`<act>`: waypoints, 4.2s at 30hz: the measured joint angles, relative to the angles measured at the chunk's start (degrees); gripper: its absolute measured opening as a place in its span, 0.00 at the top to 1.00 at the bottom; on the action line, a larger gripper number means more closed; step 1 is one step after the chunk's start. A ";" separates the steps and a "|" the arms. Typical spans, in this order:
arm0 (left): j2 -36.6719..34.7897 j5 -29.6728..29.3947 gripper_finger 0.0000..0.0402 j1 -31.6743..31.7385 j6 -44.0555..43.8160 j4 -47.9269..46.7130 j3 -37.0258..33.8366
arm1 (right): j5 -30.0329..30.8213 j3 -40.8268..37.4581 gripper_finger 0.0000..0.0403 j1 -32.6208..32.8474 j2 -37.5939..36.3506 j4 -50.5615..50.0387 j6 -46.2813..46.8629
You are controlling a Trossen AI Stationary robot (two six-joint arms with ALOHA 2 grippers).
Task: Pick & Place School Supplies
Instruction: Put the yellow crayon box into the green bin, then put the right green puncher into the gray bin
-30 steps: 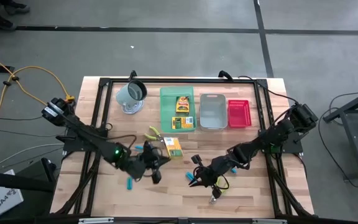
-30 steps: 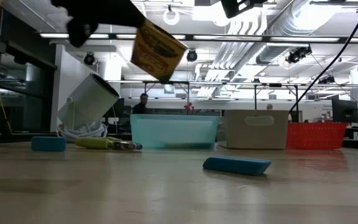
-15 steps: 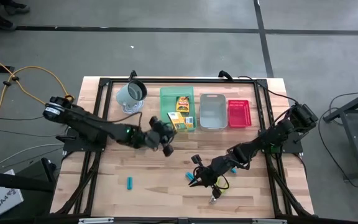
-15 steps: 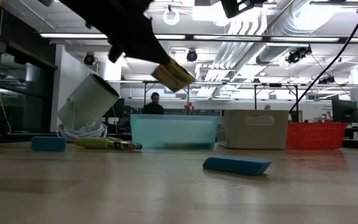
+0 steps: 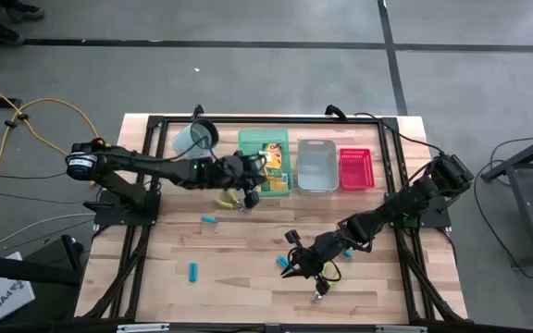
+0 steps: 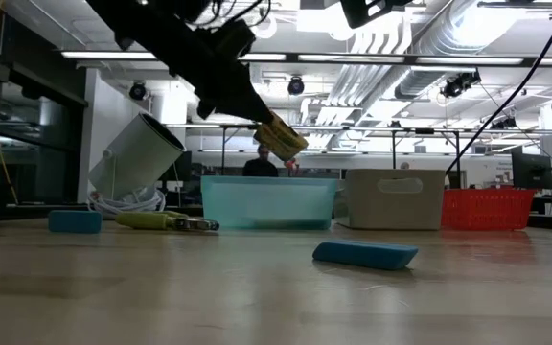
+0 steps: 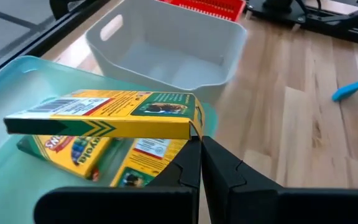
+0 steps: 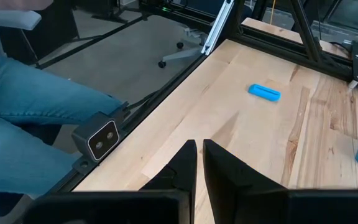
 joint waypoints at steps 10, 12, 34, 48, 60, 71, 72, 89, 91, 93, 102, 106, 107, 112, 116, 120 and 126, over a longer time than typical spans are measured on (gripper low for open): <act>0.77 17.57 1.00 11.62 3.31 4.20 -1.40 | 0.00 0.00 0.95 -0.04 0.02 0.00 0.00; 1.35 21.09 1.00 13.20 3.58 7.41 -3.02 | 0.00 0.00 0.95 -0.04 0.02 -0.02 -0.26; 15.47 29.10 1.00 21.47 -2.92 23.65 -5.01 | 1.49 0.09 0.95 -0.17 0.07 -1.72 -0.98; 15.63 32.52 1.00 22.78 -14.50 22.60 -5.01 | 1.48 0.09 0.95 -0.17 0.07 -1.70 -0.83; 15.63 31.66 0.86 22.33 -14.48 22.69 -5.01 | 1.27 0.07 0.95 -0.17 0.07 -1.68 -0.83; 15.55 32.88 0.84 21.50 -13.60 27.15 -5.01 | 1.27 0.04 0.95 -0.17 0.07 -1.68 -0.82; 15.53 33.04 0.84 21.49 -13.58 27.76 -5.01 | 1.27 0.04 0.95 -0.17 0.07 -1.68 -0.82; 12.68 33.15 0.84 14.51 -3.52 32.35 -4.98 | 1.27 0.04 0.95 -0.17 0.04 -1.68 -0.41; 11.91 31.49 0.84 12.80 -3.08 32.35 -4.98 | 1.28 0.04 0.95 -0.17 0.04 -1.68 -0.39; 10.89 30.35 0.84 10.88 -1.80 32.16 -4.98 | 1.33 0.04 0.95 -0.17 0.04 -1.70 -0.41; 4.33 18.27 0.87 -0.39 2.11 22.10 -4.96 | 1.72 0.04 0.95 -0.22 0.04 -2.79 -0.42; 1.98 11.41 0.87 -5.66 1.10 16.12 -4.96 | 3.85 0.02 0.95 -0.22 0.04 -3.59 -0.45; 1.58 10.44 0.87 -6.85 0.08 15.43 -4.96 | 4.48 0.02 0.95 -0.22 0.04 -3.72 -0.52; 0.50 6.96 0.87 -12.47 -4.49 14.32 -4.94 | 8.14 0.02 0.95 -0.22 0.02 -6.44 -0.81; 0.50 2.16 0.87 -17.51 -6.31 13.40 -4.94 | 12.21 0.02 0.95 -0.22 0.02 -11.30 1.26; 0.52 -3.28 0.87 -22.40 -7.54 12.33 -4.94 | 18.04 0.02 0.95 -0.09 -0.04 -19.61 4.39; 0.52 -7.77 0.87 -28.12 -9.31 12.52 -4.94 | 21.55 1.88 0.95 0.35 -1.81 -39.10 15.62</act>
